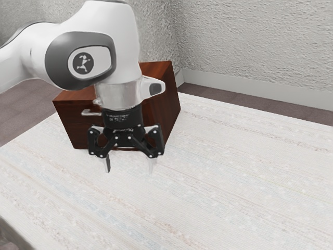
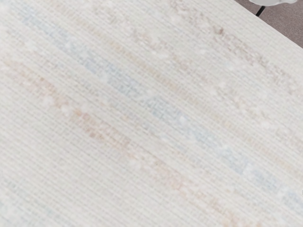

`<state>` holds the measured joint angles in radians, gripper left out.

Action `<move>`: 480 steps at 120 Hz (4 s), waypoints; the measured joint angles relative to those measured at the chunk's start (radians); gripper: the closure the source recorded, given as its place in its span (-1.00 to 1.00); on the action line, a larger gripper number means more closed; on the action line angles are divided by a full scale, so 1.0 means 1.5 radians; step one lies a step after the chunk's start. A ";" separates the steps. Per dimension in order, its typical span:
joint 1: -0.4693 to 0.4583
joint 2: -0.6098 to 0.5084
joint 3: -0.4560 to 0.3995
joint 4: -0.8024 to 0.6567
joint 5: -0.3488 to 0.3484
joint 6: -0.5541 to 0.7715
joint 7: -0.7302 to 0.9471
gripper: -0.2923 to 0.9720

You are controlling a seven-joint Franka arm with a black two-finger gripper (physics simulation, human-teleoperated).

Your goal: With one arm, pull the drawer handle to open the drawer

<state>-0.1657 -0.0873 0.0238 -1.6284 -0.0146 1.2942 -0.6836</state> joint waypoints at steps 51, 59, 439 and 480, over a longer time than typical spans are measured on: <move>0.081 -0.012 0.079 0.016 0.006 0.120 -0.279 -0.54; 0.117 -0.019 0.071 0.009 0.006 0.123 -0.310 -0.54; 0.436 0.080 -0.055 -0.099 -0.040 0.510 -0.518 0.33; 0.435 0.032 -0.053 -0.157 -0.041 0.533 -0.520 0.34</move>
<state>0.4870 -0.0395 -0.0560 -1.8632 -0.0763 2.0932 -1.4635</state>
